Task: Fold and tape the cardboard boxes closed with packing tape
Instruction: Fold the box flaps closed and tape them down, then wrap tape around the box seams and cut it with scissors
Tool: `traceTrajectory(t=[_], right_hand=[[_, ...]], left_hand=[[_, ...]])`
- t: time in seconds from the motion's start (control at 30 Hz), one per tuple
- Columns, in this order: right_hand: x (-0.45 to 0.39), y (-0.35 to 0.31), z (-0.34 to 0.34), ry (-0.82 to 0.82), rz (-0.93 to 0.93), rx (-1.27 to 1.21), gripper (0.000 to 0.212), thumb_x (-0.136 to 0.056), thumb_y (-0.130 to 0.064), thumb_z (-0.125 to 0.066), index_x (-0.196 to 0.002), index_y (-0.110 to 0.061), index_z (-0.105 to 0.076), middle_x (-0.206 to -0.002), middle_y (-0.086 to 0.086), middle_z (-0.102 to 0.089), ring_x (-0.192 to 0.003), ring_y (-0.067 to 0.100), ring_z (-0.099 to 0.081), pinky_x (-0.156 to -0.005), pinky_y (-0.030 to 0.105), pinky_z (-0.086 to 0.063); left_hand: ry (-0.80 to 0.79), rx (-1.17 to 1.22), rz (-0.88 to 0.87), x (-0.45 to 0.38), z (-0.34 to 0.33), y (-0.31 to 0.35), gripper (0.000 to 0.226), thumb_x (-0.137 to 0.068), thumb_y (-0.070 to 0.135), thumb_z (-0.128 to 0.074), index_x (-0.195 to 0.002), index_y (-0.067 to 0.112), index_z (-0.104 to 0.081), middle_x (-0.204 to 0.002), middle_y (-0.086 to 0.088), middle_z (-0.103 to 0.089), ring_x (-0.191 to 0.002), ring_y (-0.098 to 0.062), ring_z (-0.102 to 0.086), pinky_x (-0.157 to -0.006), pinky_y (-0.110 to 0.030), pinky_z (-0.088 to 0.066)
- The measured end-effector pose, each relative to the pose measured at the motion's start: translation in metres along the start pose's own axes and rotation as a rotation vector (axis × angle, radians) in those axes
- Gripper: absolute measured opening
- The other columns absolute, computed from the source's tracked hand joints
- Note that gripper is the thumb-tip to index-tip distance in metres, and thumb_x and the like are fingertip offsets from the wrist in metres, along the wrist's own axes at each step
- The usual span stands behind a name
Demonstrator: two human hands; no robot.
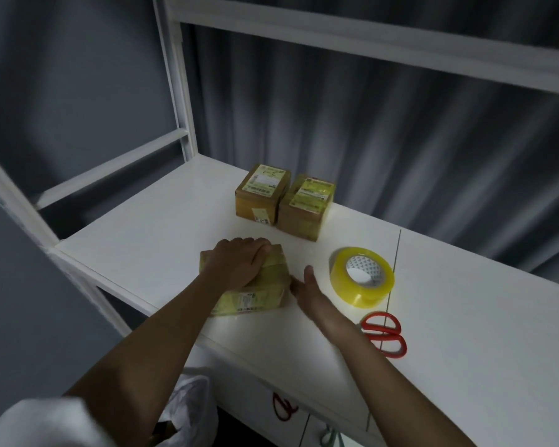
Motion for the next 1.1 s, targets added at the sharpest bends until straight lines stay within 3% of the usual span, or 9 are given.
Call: traceTrajectory(t=[0.2, 0.33, 0.53, 0.63, 0.73, 0.83, 0.93, 1.03, 1.1], right_hand=[[-0.008, -0.031, -0.017, 0.027, 0.092, -0.357, 0.069, -0.094, -0.063, -0.007, -0.149, -0.026, -0.026, -0.148, -0.003, -0.039, -0.124, 0.013, -0.048, -0.1, 0.031, -0.043], [-0.005, -0.018, -0.017, -0.055, 0.051, -0.19, 0.083, -0.086, -0.076, -0.016, -0.152, -0.026, -0.02, -0.155, -0.001, -0.029, -0.139, 0.014, -0.034, -0.118, 0.038, -0.02], [-0.003, -0.058, -0.03, 0.19, 0.369, 0.149, 0.045, -0.103, -0.032, -0.033, -0.148, -0.029, -0.029, -0.154, -0.009, -0.024, -0.14, 0.008, -0.025, -0.111, 0.021, -0.021], [-0.005, -0.05, -0.033, 0.279, 0.416, 0.258, 0.043, -0.103, -0.022, -0.038, -0.146, -0.023, -0.035, -0.156, -0.006, -0.023, -0.142, 0.006, -0.021, -0.104, 0.01, -0.015], [-0.01, -0.054, -0.028, 0.271, 0.429, 0.277, 0.042, -0.103, -0.023, -0.038, -0.145, -0.024, -0.037, -0.157, -0.005, -0.023, -0.142, 0.006, -0.021, -0.104, 0.009, -0.015], [-0.009, -0.054, -0.03, 0.27, 0.444, 0.375, 0.042, -0.103, -0.026, -0.035, -0.146, -0.027, -0.035, -0.156, -0.006, -0.024, -0.143, 0.008, -0.019, -0.105, 0.011, -0.012], [-0.006, -0.058, -0.032, 0.254, 0.434, 0.492, 0.044, -0.104, -0.032, -0.029, -0.148, -0.032, -0.028, -0.157, -0.007, -0.02, -0.145, 0.008, -0.015, -0.109, 0.016, -0.011], [-0.001, -0.065, -0.034, 0.121, 0.436, 0.308, 0.048, -0.103, -0.042, -0.028, -0.15, -0.033, -0.022, -0.157, -0.01, -0.015, -0.144, 0.006, -0.015, -0.113, 0.019, -0.015], [0.014, -0.067, -0.012, 0.25, 0.49, 0.207, 0.049, -0.103, -0.034, -0.037, -0.149, -0.024, -0.028, -0.152, -0.01, -0.028, -0.139, 0.007, -0.027, -0.109, 0.013, -0.023]], left_hand=[[-0.004, 0.003, 0.011, -0.001, 0.0, 0.0, 0.044, -0.102, 0.04, -0.015, -0.126, 0.028, -0.049, -0.11, 0.001, -0.063, -0.098, -0.022, -0.058, -0.087, -0.037, -0.043], [0.018, 0.013, 0.0, 0.0, 0.0, -0.002, 0.047, -0.1, 0.041, -0.013, -0.127, 0.027, -0.048, -0.113, -0.001, -0.064, -0.098, -0.022, -0.059, -0.088, -0.036, -0.043], [0.377, 0.402, -0.006, 0.017, 0.034, 0.001, 0.038, -0.097, 0.026, -0.03, -0.114, 0.009, -0.059, -0.113, -0.007, -0.061, -0.102, -0.019, -0.057, -0.09, -0.029, -0.046], [0.557, 0.301, 0.241, 0.04, 0.045, -0.019, 0.031, -0.098, 0.022, -0.039, -0.119, 0.009, -0.059, -0.125, -0.01, -0.058, -0.114, -0.026, -0.052, -0.097, -0.028, -0.038], [0.27, 0.471, 0.559, 0.059, 0.019, -0.04, 0.06, -0.098, 0.033, -0.044, -0.148, 0.008, -0.023, -0.154, -0.01, -0.024, -0.14, -0.029, -0.025, -0.11, -0.033, -0.025], [0.095, 1.055, 0.704, 0.074, -0.004, -0.04, 0.072, -0.099, 0.034, -0.043, -0.151, 0.012, 0.002, -0.155, -0.006, -0.02, -0.138, -0.023, -0.03, -0.098, -0.021, -0.03], [0.124, 1.367, 0.708, 0.078, -0.008, -0.044, 0.071, -0.1, 0.029, -0.042, -0.151, 0.018, 0.006, -0.155, -0.001, -0.021, -0.134, -0.019, -0.035, -0.095, -0.022, -0.036], [0.152, 1.355, 0.677, 0.076, -0.008, -0.044, 0.066, -0.102, 0.021, -0.038, -0.15, 0.03, 0.007, -0.144, 0.003, -0.032, -0.126, -0.02, -0.045, -0.095, -0.026, -0.042], [0.249, 1.315, 0.685, 0.076, -0.008, -0.04, 0.057, -0.102, 0.012, -0.034, -0.149, 0.036, -0.011, -0.137, 0.0, -0.043, -0.121, -0.023, -0.051, -0.101, -0.034, -0.044]])
Point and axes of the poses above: each hand's wrist, its own x-axis away from the middle knuckle, its own z-axis out of the back of the hand, y = z × x, the point moved 6 cm from there along -x, towards the middle knuckle
